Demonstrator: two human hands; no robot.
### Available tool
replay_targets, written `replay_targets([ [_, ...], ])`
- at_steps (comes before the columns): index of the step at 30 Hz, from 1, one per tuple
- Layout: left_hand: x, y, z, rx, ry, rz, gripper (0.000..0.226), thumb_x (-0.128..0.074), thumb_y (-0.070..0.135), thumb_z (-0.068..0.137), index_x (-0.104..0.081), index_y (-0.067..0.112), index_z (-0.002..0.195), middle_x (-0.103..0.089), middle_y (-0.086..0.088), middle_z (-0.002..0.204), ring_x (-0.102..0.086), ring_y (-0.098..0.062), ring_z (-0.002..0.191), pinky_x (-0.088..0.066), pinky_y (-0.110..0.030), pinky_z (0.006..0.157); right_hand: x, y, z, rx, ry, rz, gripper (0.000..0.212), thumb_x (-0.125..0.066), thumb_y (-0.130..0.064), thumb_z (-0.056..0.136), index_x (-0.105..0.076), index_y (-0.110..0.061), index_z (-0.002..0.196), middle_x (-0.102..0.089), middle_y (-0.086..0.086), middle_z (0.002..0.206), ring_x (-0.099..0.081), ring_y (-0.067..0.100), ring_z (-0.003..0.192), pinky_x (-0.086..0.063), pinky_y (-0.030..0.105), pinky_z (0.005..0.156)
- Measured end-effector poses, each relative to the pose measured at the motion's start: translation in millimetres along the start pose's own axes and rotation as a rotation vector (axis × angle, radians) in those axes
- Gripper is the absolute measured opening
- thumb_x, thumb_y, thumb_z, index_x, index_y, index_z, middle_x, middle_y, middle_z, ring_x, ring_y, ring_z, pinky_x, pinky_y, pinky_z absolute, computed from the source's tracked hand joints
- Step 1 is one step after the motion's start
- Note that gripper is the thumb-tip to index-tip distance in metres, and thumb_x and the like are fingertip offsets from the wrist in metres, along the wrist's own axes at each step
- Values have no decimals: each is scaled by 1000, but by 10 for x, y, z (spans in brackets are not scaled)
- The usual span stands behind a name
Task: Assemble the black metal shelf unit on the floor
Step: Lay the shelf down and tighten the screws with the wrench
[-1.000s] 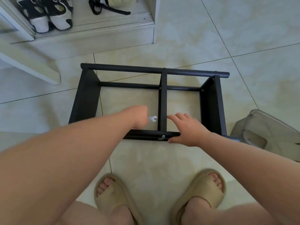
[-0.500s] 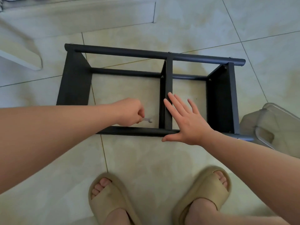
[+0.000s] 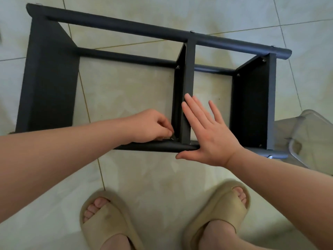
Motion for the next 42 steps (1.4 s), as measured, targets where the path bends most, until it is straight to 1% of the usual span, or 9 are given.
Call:
replay_targets([
  [2,-4,3,22,32,-1,-138,8,-68,17,92,-70,24,86,-70,-2,83,-66,-12,76,-55,-29,76,-1,0,5,5,4,1,119,-39,-88,81,-7,-6,161,5,8,169,6,23,157,-7,57,125],
  [4,1,27,48,55,-15,-264,8,-66,20,94,-69,22,87,-70,3,83,-68,-8,77,-56,-24,71,-3,0,8,5,5,8,119,-41,-87,81,-8,-6,161,3,8,170,5,23,157,-8,58,125],
  [8,-44,58,99,127,-34,-520,6,-67,20,94,-64,15,92,-71,1,79,-71,-10,76,-56,-20,62,-2,5,6,0,18,19,119,-43,-87,81,-9,-6,161,1,8,170,4,22,157,-10,58,124],
  [13,-85,1,105,224,-6,-660,13,-73,21,90,-63,16,99,-73,3,72,-72,-8,70,-56,-21,57,4,-8,1,-4,34,10,118,-43,-86,81,-11,-5,161,-1,8,170,1,23,157,-12,58,124],
  [18,-58,-16,121,251,32,-594,14,-75,26,88,-67,21,99,-74,5,80,-70,-11,77,-53,-26,65,0,-3,1,-9,28,6,118,-45,-86,81,-11,-5,161,-1,8,170,2,23,157,-12,58,124],
  [24,-68,29,148,222,53,-541,11,-70,26,92,-66,20,102,-74,7,77,-69,-7,74,-52,-26,70,4,-9,-1,-9,42,8,117,-46,-85,81,-13,-5,161,-3,9,170,-1,24,157,-14,59,123],
  [29,-34,40,151,186,77,-544,9,-69,26,93,-66,21,99,-74,8,78,-68,-9,77,-51,-27,74,3,-11,3,-14,32,10,117,-45,-85,81,-13,-5,161,-2,9,170,-1,24,157,-15,59,123],
  [35,-65,45,114,192,9,-402,9,-66,28,95,-66,20,101,-76,6,84,-67,-6,73,-50,-26,71,-1,-6,6,-19,14,11,117,-44,-85,81,-11,-6,161,0,8,170,2,23,157,-15,59,123],
  [42,-40,75,122,175,72,-492,7,-65,25,96,-64,18,98,-75,5,80,-67,-10,74,-51,-28,73,5,-10,3,-17,22,22,117,-45,-84,81,-12,-6,161,-2,8,170,0,24,157,-17,59,122],
])
Point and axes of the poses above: each hand's wrist, its own z-axis towards the middle knuckle, its own x-axis out of the back of the hand, y = z × x, the point moved 5 cm from there along z, towards the middle knuckle
